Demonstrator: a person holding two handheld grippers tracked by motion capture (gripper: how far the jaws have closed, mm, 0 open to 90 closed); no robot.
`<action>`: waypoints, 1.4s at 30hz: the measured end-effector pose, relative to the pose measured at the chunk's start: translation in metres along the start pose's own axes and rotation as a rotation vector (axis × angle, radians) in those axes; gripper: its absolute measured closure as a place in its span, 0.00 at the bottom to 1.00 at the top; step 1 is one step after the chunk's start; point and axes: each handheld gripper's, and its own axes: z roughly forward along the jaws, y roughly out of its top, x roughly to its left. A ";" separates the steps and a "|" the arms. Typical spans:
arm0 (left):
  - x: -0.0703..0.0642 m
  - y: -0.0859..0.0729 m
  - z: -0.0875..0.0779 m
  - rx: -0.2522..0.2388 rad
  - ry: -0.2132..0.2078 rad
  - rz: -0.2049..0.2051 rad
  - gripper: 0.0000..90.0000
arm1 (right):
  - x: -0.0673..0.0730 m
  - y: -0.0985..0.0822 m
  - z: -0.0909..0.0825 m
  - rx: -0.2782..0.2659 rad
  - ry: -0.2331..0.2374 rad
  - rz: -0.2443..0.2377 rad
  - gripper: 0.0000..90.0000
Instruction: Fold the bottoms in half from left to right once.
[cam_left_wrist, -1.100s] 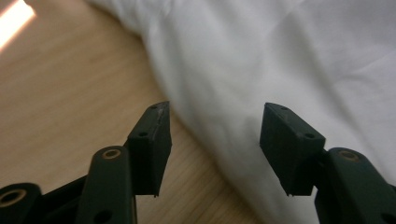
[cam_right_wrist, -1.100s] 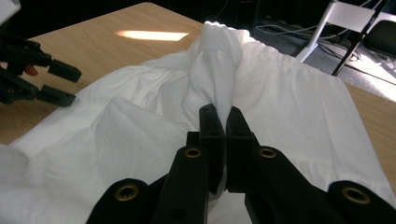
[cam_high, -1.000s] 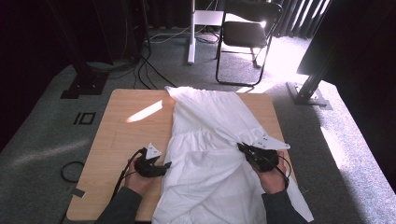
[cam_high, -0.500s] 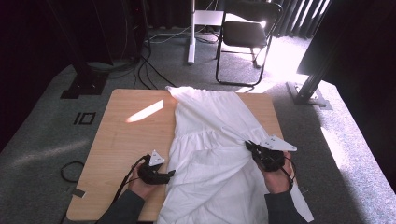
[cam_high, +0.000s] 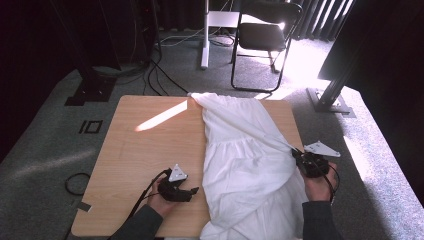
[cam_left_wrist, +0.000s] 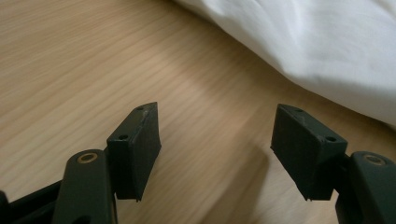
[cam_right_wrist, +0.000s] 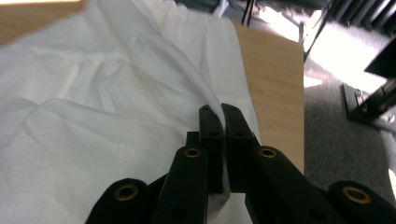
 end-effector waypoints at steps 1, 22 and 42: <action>-0.003 0.002 0.002 -0.002 -0.009 0.003 0.38 | -0.005 -0.008 0.006 0.019 0.008 0.011 0.98; -0.051 0.053 0.048 -0.081 -0.119 0.052 0.26 | -0.016 -0.041 0.030 0.108 0.030 0.060 0.97; 0.021 0.011 -0.025 0.007 0.137 0.065 0.92 | -0.008 -0.052 0.028 0.120 0.114 0.085 0.97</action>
